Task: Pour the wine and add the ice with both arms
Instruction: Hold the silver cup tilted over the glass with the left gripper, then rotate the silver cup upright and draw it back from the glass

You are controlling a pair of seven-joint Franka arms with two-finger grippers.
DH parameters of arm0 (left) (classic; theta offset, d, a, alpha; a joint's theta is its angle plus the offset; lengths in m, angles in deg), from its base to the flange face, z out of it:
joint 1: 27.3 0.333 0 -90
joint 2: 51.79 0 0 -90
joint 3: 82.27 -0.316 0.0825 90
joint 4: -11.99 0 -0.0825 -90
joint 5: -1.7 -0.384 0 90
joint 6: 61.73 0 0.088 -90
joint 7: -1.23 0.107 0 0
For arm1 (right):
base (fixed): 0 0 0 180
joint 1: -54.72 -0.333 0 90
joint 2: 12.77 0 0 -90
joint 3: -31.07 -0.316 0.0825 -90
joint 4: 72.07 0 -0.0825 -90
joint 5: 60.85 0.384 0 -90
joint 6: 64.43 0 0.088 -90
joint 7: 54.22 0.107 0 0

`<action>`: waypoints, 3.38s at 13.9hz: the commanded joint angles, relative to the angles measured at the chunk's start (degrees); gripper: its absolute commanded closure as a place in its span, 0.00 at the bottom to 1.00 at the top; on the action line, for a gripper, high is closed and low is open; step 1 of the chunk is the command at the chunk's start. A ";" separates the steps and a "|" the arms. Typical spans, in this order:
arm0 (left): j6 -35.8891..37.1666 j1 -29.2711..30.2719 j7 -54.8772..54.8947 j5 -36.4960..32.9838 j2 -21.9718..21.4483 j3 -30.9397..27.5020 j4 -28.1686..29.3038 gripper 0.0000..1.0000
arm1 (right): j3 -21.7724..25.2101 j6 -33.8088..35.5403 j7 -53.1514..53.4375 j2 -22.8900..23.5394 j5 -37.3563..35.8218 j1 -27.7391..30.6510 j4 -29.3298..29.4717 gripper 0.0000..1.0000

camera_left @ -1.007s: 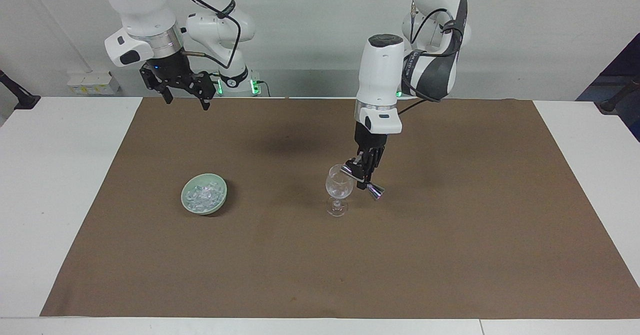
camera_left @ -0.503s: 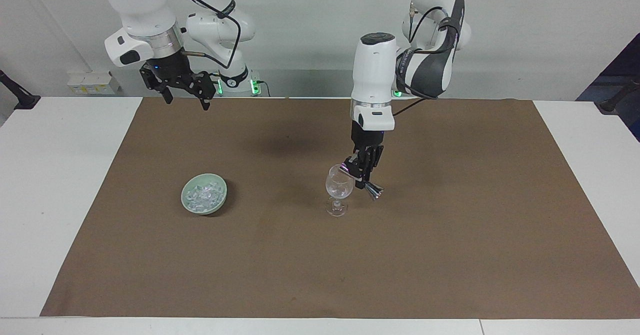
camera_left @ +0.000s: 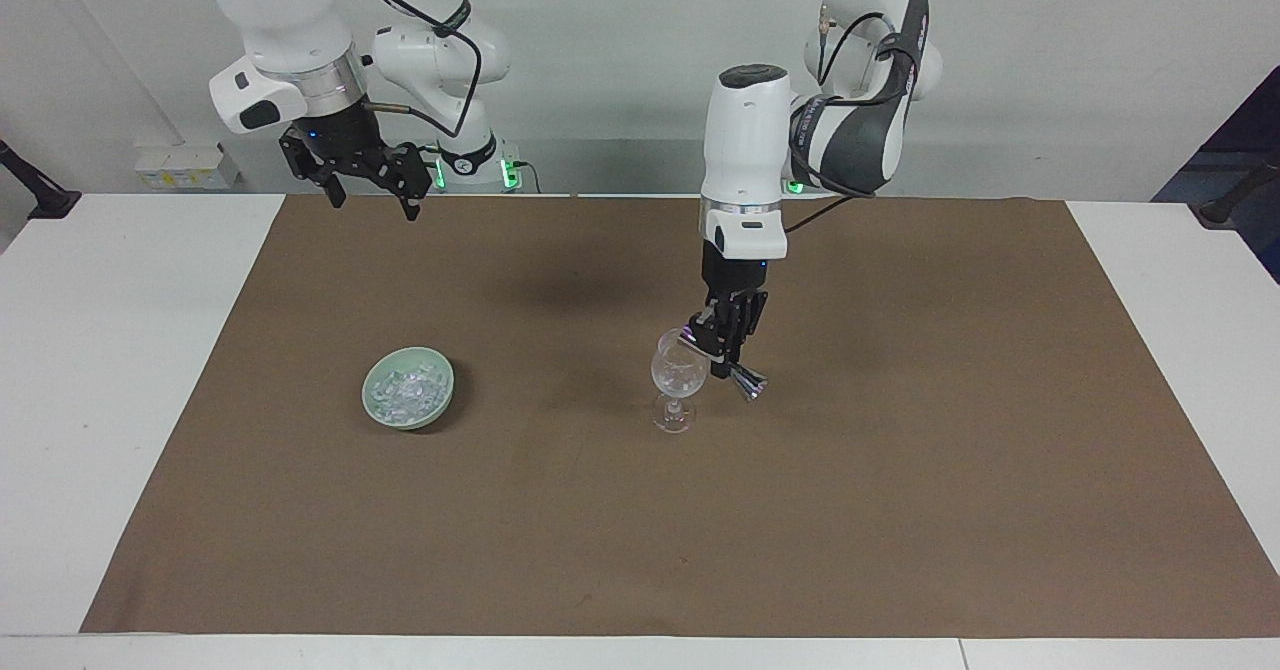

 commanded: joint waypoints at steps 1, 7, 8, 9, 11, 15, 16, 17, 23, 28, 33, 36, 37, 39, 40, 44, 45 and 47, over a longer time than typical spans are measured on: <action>-1.68 -1.06 -1.20 -1.39 -0.07 -0.97 0.21 1.00 | -0.41 0.09 -0.90 -0.20 1.16 0.96 -0.12 0.00; -2.12 -0.71 -0.77 -1.39 0.28 -0.97 0.21 1.00 | -0.41 0.09 -0.90 -0.20 1.16 0.96 -0.12 0.00; -2.21 -0.71 -0.77 -1.39 0.28 -0.97 0.21 1.00 | -0.41 0.09 -0.90 -0.20 1.16 0.96 -0.21 0.00; -2.13 -0.62 -0.77 -1.39 0.28 -0.97 0.29 1.00 | -0.41 0.09 -0.90 -0.20 1.16 0.96 -0.13 0.00; -2.21 -0.54 -0.77 -1.48 0.28 -0.97 0.30 1.00 | -0.32 0.09 -0.82 -0.20 1.16 0.96 -0.12 0.00; -2.56 -0.45 -0.68 -1.48 0.28 -0.97 0.64 1.00 | -0.32 0.09 -0.82 -0.20 1.16 0.96 -0.12 0.00; -2.56 -0.45 -0.68 -1.48 0.28 -0.97 0.82 1.00 | -0.41 0.09 -0.90 -0.20 1.16 0.96 -0.21 0.00; -2.56 -0.53 -0.68 -1.39 0.19 -0.97 1.08 1.00 | -0.41 0.09 -0.90 -0.20 1.16 0.96 -0.13 0.00; -3.27 -0.62 -0.59 -1.39 -0.25 -0.97 2.32 1.00 | -0.41 0.09 -0.90 -0.20 1.16 0.96 -0.13 0.00; -2.74 -0.97 -0.68 -1.39 -0.42 -0.97 2.40 1.00 | -0.41 0.09 -0.90 -0.20 1.16 0.96 -0.12 0.00; -1.78 -1.06 -0.94 -1.39 -0.68 -0.97 2.49 1.00 | -0.41 0.09 -0.90 -0.20 1.16 0.96 -0.12 0.00; -0.28 -1.06 -1.38 -1.04 -1.47 -0.80 2.41 1.00 | -0.41 0.09 -0.90 -0.20 1.16 0.96 -0.21 0.00; 0.85 -0.97 -1.38 -0.78 -2.08 -0.80 2.49 1.00 | -0.41 0.09 -0.90 -0.20 1.16 0.96 -0.13 0.00; 2.96 -0.97 -0.94 3.68 -2.79 -0.71 2.40 1.00 | -0.41 0.09 -0.90 -0.20 1.16 0.96 -0.12 0.00; 3.49 -0.80 -0.94 7.89 -2.88 -0.62 2.06 1.00 | -0.32 0.09 -0.90 -0.20 1.16 0.96 -0.12 0.00; 9.82 1.82 0.11 24.14 -3.59 -1.06 1.09 1.00 | -0.32 0.09 -0.90 -0.20 1.16 0.96 -0.21 0.00; 10.44 2.97 0.37 28.02 -3.67 -0.98 1.00 1.00 | -0.32 0.09 -0.90 -0.20 1.16 0.96 -0.13 0.00; 11.58 5.60 0.55 35.40 -3.67 -0.97 1.00 1.00 | -0.41 0.09 -0.90 -0.20 1.16 0.96 -0.21 0.00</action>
